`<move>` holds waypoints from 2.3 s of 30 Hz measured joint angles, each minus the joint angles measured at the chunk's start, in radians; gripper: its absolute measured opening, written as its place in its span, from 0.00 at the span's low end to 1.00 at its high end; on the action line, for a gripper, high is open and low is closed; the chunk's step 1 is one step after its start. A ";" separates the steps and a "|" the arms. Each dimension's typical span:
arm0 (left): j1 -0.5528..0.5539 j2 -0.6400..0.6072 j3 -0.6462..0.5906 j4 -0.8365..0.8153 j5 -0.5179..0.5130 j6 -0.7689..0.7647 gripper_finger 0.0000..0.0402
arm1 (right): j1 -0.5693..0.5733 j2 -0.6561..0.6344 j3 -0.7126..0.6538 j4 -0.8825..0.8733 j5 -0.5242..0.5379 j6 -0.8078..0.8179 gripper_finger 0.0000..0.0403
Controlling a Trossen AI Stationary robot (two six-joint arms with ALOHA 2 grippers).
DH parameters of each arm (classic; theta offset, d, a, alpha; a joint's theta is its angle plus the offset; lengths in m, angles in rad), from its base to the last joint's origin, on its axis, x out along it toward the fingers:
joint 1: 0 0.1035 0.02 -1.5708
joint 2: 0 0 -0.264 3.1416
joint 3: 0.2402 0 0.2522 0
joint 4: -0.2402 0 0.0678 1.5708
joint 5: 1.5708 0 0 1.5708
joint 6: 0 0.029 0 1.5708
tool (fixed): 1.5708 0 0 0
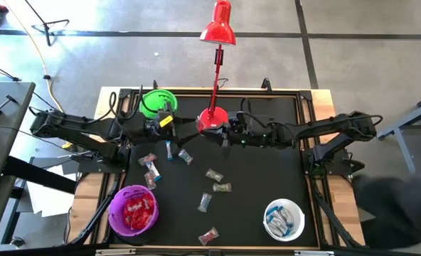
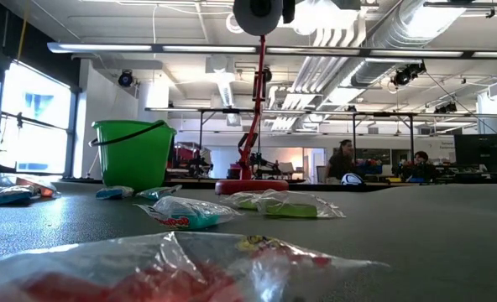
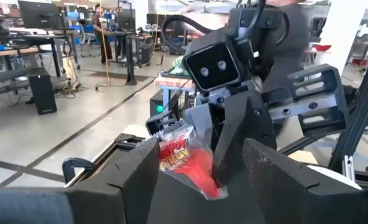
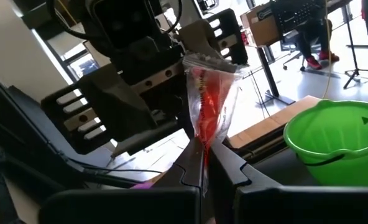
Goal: Sort candy
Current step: Put the red gummy into the green bucket
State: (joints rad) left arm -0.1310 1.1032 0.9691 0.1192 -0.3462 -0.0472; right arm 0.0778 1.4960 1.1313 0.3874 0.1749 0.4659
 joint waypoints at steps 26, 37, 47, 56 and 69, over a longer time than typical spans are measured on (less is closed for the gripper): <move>0.000 0.018 -0.001 0.060 0.005 -0.125 0.55 | 0.047 0.000 0.000 0.036 0.080 -0.132 0.00; 0.000 0.018 -0.001 0.040 0.027 -0.186 0.34 | 0.047 0.000 0.000 0.044 0.081 -0.135 0.00; -0.001 0.018 -0.001 0.038 0.030 -0.161 0.02 | 0.047 0.000 0.000 0.042 0.082 -0.130 0.00; -0.001 0.017 -0.001 0.032 0.030 -0.159 0.01 | 0.047 0.000 0.000 0.013 0.080 -0.127 0.17; -0.009 -0.023 -0.002 -0.046 -0.029 -0.059 0.00 | 0.047 -0.027 0.000 -0.094 0.152 -0.124 0.47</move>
State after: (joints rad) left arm -0.1398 1.0797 0.9672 0.0730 -0.3749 -0.1066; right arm 0.1253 1.4685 1.1316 0.2931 0.3269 0.3420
